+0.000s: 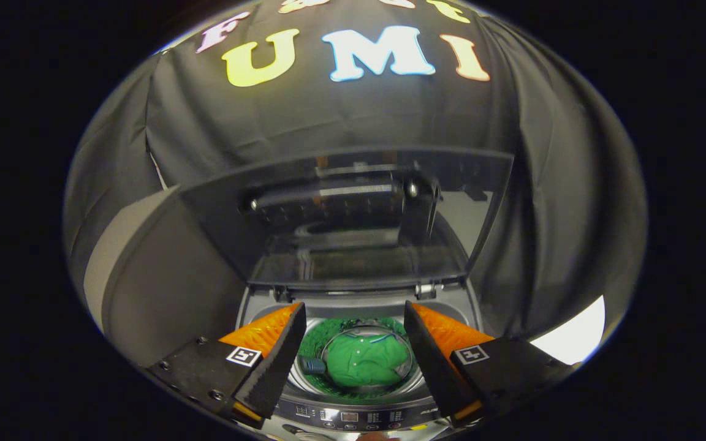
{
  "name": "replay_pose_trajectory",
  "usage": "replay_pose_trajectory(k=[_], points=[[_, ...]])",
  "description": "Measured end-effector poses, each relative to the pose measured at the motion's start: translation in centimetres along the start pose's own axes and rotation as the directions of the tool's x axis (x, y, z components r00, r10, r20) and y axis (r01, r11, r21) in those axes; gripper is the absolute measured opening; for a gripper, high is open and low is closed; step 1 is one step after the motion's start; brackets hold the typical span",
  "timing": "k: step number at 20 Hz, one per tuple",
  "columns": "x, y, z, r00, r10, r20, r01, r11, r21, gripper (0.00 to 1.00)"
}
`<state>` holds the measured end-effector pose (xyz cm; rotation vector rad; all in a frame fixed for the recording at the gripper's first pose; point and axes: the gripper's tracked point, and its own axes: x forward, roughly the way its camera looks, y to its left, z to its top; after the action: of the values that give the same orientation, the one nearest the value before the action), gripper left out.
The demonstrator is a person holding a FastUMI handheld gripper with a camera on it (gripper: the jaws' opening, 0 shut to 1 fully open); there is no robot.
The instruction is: Put the clothes into the washing machine and then close the washing machine lid.
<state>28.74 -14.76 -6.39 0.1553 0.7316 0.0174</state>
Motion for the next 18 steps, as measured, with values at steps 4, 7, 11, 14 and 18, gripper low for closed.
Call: replay_pose_trajectory(k=[4, 7, 11, 14, 18], points=[[-1.8, -0.3, 5.8, 0.997, -0.011, 0.079, 0.013, 1.000, -0.025, 0.98], [-3.0, 0.1, 9.3, 0.992, -0.005, 0.123, 0.008, 1.000, -0.029, 0.98], [-3.6, 1.3, 13.2, 0.986, 0.015, 0.165, -0.010, 0.999, -0.032, 0.98], [-2.9, 2.3, 14.9, 0.985, 0.023, 0.170, -0.016, 0.999, -0.046, 0.98], [-1.1, 3.2, 15.8, 0.987, 0.028, 0.158, -0.019, 0.998, -0.059, 0.98]])
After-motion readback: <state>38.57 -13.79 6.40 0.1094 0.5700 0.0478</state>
